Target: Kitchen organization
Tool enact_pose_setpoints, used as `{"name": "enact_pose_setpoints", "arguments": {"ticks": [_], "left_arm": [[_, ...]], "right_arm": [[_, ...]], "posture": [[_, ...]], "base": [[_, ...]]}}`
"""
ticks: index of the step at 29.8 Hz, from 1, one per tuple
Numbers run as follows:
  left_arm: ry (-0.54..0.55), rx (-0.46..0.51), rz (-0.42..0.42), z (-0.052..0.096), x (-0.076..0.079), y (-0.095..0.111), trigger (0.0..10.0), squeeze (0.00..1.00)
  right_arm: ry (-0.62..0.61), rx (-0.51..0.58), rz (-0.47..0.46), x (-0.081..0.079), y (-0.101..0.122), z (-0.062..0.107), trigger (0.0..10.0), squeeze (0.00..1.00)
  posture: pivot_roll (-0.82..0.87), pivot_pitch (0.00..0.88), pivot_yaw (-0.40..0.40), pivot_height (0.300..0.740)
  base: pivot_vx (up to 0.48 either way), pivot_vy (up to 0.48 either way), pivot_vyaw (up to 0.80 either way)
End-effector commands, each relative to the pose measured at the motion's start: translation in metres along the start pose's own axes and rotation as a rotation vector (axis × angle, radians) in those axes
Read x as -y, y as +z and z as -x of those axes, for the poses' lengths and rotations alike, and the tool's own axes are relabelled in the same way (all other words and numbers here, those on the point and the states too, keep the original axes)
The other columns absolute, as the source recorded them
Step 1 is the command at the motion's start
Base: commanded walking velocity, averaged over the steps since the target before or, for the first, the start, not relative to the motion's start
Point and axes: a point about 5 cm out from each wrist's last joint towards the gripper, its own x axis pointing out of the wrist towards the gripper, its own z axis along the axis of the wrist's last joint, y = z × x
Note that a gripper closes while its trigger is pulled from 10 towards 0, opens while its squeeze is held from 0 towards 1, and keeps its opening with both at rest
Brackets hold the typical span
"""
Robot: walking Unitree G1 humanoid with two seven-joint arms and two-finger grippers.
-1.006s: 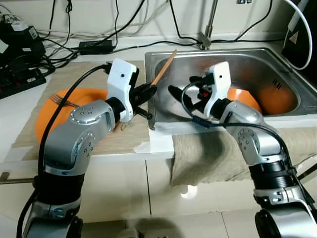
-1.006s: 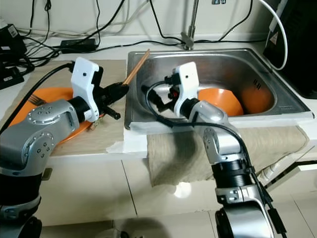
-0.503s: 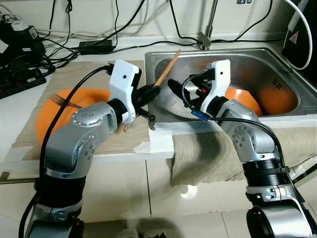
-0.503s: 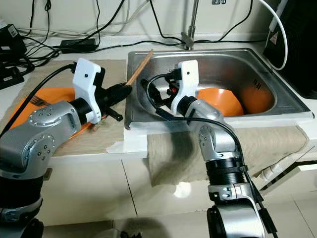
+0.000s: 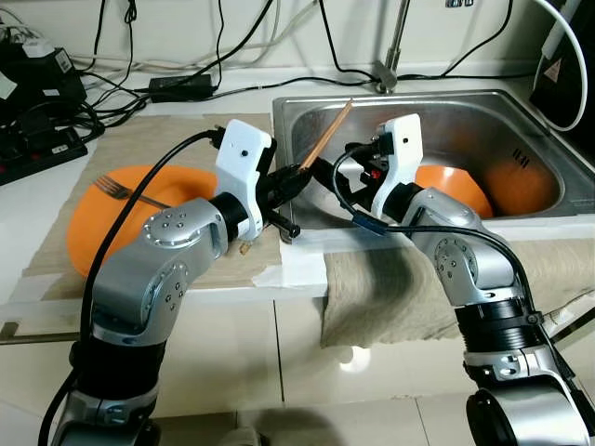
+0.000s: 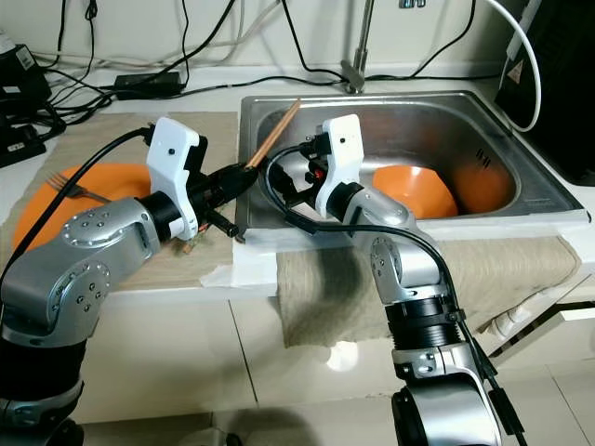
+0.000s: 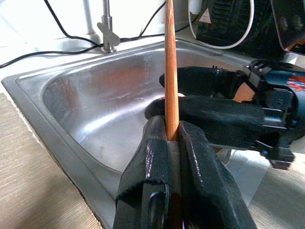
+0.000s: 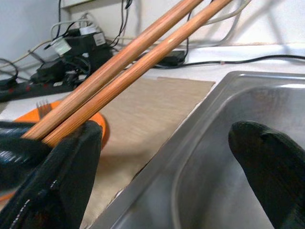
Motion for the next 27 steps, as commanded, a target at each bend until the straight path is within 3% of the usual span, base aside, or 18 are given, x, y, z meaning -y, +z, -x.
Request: {"name": "enact_pose_setpoints", "arguments": {"ticks": [1,15,27], "left_arm": [[0.021,-0.044,0.003,-0.002,-0.004,-0.008,0.0,0.0],[0.069,-0.05,-0.017,-0.002,-0.02,-0.011,0.0,0.0],[-0.015,-0.01,-0.031,-0.001,-0.004,-0.002,0.0,0.0]], "right_arm": [[0.078,0.024,0.021,-0.012,0.007,0.0,10.0,0.0],[0.07,-0.007,0.032,-0.006,0.002,0.01,10.0,0.0],[0.061,0.009,0.017,-0.006,0.006,0.007,10.0,0.0]], "posture": [[0.08,0.016,0.041,0.74],[0.07,0.017,0.043,0.74],[0.08,0.015,0.041,0.74]], "base": [[0.0,0.0,0.0],[0.0,0.0,0.0],[0.0,0.0,0.0]]}}
